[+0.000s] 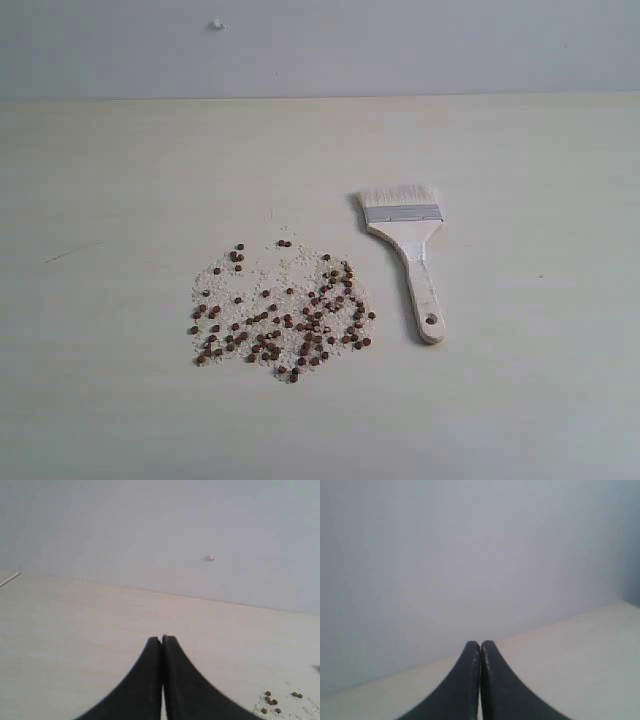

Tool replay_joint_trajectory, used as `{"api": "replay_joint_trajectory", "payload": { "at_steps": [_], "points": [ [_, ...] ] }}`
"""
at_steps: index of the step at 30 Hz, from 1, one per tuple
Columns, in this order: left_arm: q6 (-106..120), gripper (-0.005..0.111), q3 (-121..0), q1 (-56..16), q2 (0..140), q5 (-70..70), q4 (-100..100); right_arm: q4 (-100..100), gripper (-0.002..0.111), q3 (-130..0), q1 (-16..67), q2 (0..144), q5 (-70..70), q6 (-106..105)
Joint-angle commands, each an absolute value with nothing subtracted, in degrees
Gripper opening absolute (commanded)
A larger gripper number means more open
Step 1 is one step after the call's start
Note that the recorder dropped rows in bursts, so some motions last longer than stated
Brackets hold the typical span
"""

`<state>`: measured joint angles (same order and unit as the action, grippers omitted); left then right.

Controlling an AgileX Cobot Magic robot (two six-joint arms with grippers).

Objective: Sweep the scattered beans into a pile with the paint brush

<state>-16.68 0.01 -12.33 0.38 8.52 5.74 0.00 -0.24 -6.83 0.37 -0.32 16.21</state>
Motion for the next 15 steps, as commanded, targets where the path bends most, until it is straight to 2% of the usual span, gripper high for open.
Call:
{"api": "replay_joint_trajectory", "payload": {
  "at_steps": [1,6,11,15],
  "points": [
    [-16.72,0.0,0.0,-12.79,0.0,8.32,5.51,0.0,0.0,0.0,-7.13,0.0,-9.18,16.14],
    [-16.72,0.0,0.0,-12.79,0.0,8.32,5.51,0.0,0.0,0.0,-7.13,0.0,-21.03,20.33],
    [-16.72,0.0,0.0,-12.79,0.0,8.32,5.51,1.72,0.0,-3.05,-7.13,1.64,-21.0,23.3],
    [-16.72,0.0,0.0,-12.79,0.0,8.32,5.51,1.39,0.0,-9.27,-7.13,10.32,-16.11,23.42]
  ]
}}
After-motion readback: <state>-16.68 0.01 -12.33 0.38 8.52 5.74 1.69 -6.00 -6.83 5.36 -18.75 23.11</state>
